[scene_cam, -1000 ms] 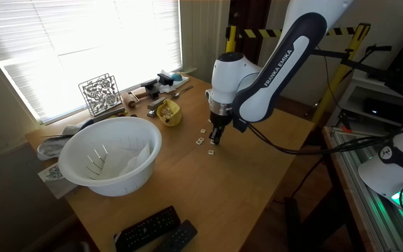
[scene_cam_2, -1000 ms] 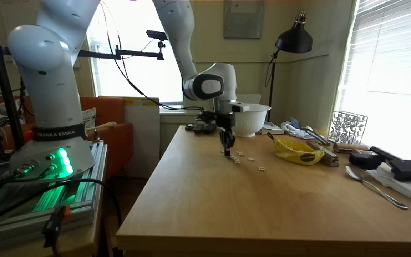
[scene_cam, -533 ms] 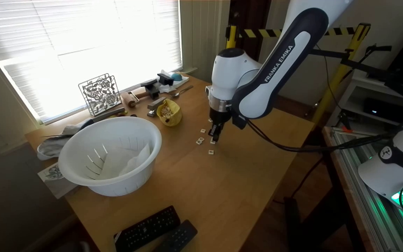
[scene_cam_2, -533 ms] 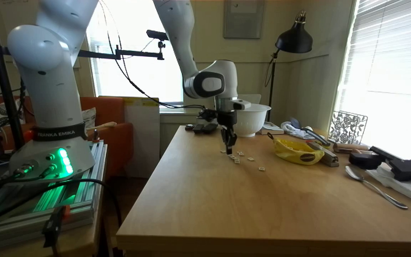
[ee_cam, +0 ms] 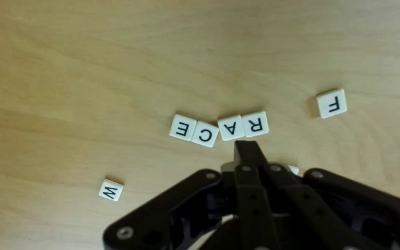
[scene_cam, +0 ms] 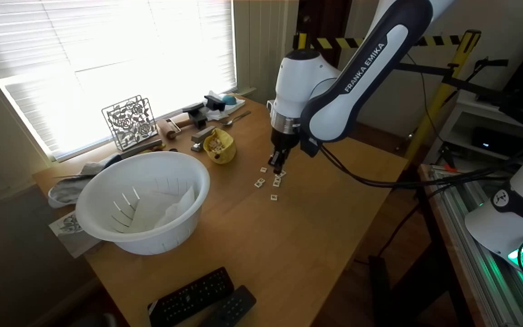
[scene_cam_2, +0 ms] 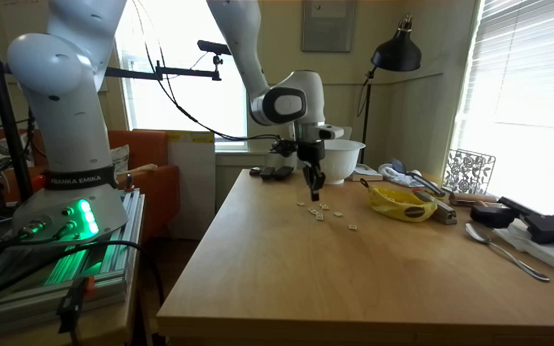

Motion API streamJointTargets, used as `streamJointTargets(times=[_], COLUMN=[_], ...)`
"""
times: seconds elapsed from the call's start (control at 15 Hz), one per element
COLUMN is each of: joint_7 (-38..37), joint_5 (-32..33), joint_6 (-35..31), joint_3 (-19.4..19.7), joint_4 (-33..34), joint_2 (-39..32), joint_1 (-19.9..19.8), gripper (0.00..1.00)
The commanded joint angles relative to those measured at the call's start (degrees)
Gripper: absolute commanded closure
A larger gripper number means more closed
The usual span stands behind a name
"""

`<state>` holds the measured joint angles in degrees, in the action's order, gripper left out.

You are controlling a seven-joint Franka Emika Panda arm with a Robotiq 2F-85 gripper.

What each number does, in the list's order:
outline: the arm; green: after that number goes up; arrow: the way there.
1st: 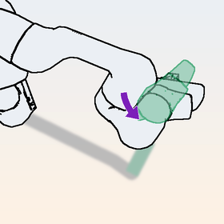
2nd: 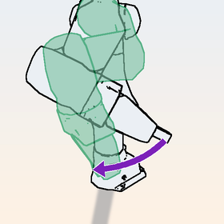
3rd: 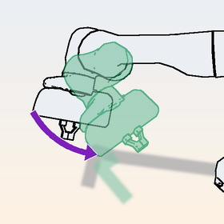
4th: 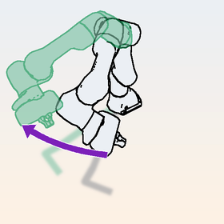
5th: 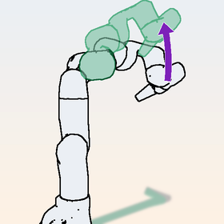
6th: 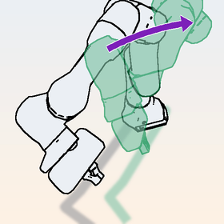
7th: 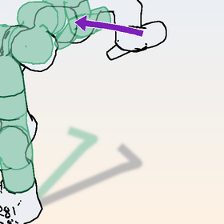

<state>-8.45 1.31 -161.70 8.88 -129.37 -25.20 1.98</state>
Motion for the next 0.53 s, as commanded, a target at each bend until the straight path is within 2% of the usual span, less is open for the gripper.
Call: streamJointTargets(times=[0.0,0.47], joint_7=[2.2,4.2], joint_5=[0.3,-0.1], joint_6=[-0.7,-3.8], joint_3=[-0.8,-1.3], joint_4=[-0.8,-0.2], joint_2=[0.8,-1.9], joint_1=[-2.0,-4.2], gripper=[1.0,1.0])
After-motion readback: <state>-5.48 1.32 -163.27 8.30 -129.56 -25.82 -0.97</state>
